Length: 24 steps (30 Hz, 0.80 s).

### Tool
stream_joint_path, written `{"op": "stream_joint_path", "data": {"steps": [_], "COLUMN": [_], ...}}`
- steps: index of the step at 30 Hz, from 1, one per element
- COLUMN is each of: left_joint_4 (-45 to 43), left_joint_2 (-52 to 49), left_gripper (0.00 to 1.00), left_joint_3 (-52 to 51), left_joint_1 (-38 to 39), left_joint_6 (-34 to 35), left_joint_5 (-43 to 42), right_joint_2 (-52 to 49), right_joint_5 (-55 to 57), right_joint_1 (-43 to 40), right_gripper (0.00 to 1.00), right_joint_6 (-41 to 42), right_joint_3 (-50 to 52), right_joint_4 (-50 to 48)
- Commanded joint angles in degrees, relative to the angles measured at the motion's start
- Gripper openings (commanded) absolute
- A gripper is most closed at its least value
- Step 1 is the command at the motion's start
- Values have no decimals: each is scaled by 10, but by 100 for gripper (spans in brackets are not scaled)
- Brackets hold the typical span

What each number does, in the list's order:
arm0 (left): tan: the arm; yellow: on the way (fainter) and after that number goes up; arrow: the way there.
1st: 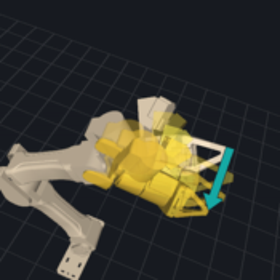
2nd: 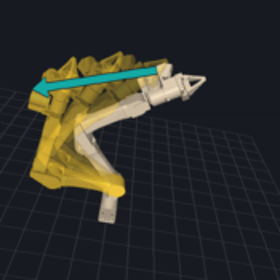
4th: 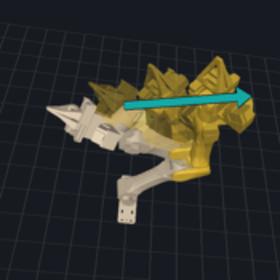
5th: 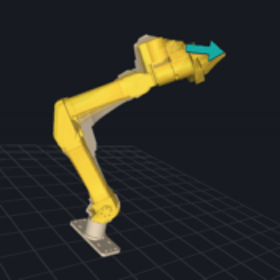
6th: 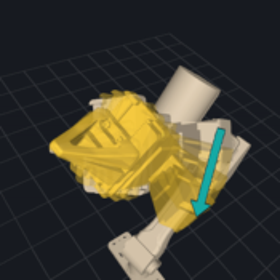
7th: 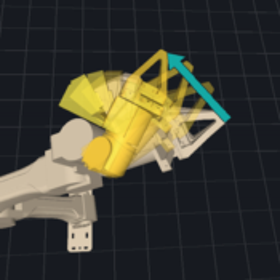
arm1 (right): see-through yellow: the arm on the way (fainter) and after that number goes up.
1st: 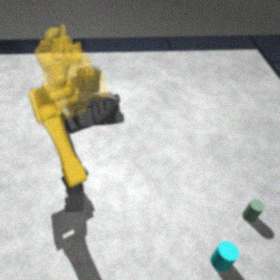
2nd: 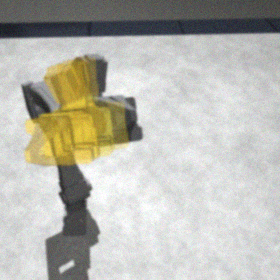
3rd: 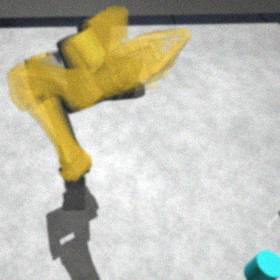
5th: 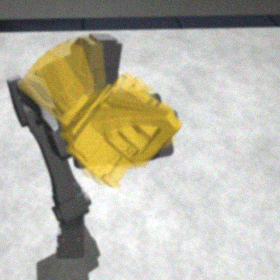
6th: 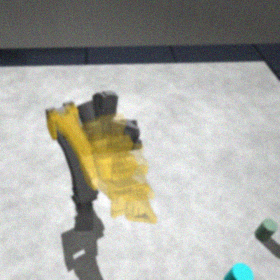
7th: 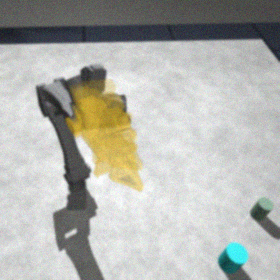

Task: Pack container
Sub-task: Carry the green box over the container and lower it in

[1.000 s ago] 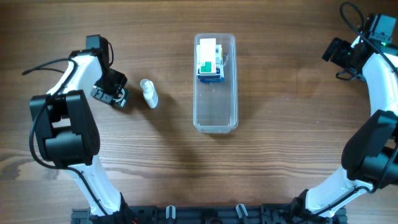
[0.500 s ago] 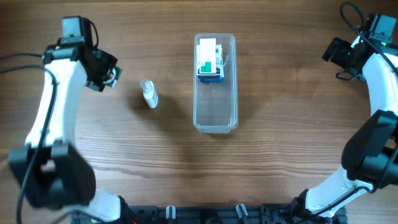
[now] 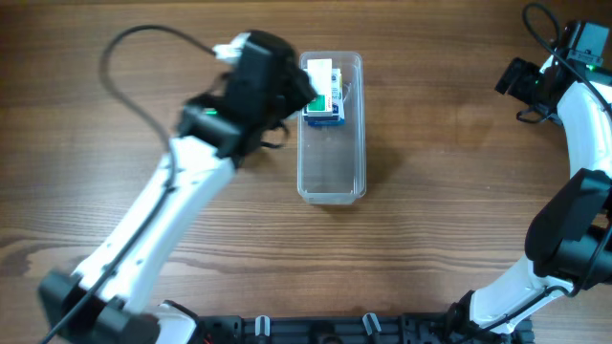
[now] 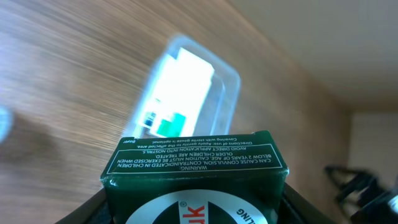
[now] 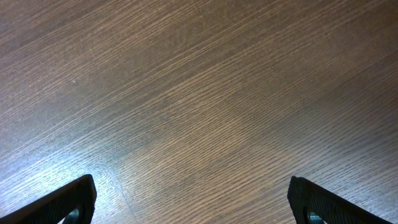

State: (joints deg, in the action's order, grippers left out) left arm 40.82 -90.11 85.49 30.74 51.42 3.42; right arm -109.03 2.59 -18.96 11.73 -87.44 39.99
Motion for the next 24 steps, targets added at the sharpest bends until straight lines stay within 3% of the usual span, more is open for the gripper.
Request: {"op": "stream_joint_path", "data": {"steps": [1, 6, 12, 24], "left_joint_4": [-25, -53, -47, 31], "left_joint_2": [-64, -164, -214, -232], "left_gripper": [59, 59, 60, 60], "left_joint_3": [7, 7, 7, 7], "left_joint_1": [56, 83, 88, 101], "left_joint_6": [-49, -70, -152, -150], "left_joint_5": [31, 31, 31, -23], "right_joint_2": [-8, -8, -8, -8], "right_joint_5": [2, 2, 2, 2], "right_joint_1": [0, 0, 0, 0], "right_gripper": [100, 100, 100, 100], "right_joint_6": [7, 7, 7, 7], "right_joint_3": [3, 3, 3, 3], "right_joint_4": [-2, -2, -2, -2]}}
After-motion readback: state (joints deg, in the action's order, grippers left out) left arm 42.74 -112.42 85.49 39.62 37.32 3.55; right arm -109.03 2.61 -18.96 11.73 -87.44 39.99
